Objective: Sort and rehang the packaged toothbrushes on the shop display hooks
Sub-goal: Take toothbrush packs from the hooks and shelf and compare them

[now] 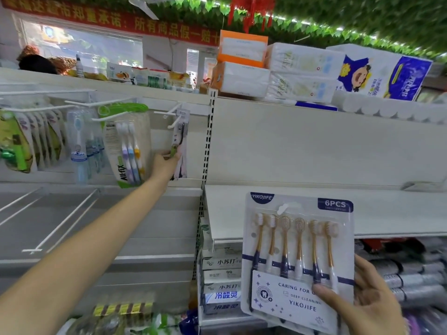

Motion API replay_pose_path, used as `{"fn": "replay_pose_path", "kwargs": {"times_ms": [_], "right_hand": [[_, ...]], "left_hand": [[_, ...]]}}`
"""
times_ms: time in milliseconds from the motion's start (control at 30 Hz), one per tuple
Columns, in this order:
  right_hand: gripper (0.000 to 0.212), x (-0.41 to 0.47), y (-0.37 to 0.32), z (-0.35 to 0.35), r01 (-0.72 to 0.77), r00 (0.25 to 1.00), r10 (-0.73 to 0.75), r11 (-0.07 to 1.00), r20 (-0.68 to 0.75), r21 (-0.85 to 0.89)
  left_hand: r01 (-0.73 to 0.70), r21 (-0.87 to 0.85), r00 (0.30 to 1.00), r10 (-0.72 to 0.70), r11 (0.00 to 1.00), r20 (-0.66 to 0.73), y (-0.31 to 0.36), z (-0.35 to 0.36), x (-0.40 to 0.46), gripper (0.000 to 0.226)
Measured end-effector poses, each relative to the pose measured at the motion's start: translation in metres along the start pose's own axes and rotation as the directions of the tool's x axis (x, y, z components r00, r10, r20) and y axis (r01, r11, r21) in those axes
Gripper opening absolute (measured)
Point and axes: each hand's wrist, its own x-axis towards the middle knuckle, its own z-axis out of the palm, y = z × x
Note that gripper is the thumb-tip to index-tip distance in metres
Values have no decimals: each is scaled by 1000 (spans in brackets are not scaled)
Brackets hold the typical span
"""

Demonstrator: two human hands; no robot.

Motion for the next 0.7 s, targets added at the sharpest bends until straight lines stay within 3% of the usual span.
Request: {"fn": "replay_pose_path", "kwargs": {"times_ms": [100, 167, 267, 333, 433, 533, 600, 700], "right_hand": [[77, -4, -2, 0, -5, 1000, 6, 1000, 19, -3], [78, -7, -4, 1, 7, 1000, -7, 1000, 23, -2], [73, -12, -8, 3, 32, 999, -31, 999, 32, -31], [69, -15, -12, 6, 36, 999, -35, 999, 37, -38], [64, -17, -17, 4, 52, 998, -50, 997, 43, -54], [62, -20, -21, -1, 77, 997, -75, 996, 24, -54], [62, -24, -23, -6, 86, 996, -86, 995, 5, -40], [64, -28, -22, -21, 96, 995, -96, 995, -26, -24]], "left_hand": [[-25, 104, 996, 33, 994, -77, -28, -11, -30, 42], [-111, 167, 987, 128, 980, -98, -46, -18, -62, 31], [-336, 250, 940, 340, 908, 26, -51, -23, -124, 19], [-423, 193, 905, 401, 886, 144, -38, -23, -168, 9], [-424, 80, 850, 366, 902, 380, -26, -22, -218, 23], [-263, -10, 745, 210, 965, 633, -27, -16, -258, 45], [-203, 19, 679, 127, 979, 723, -34, -7, -283, 53], [-252, 101, 613, 78, 962, 786, -44, 12, -309, 63]]}}
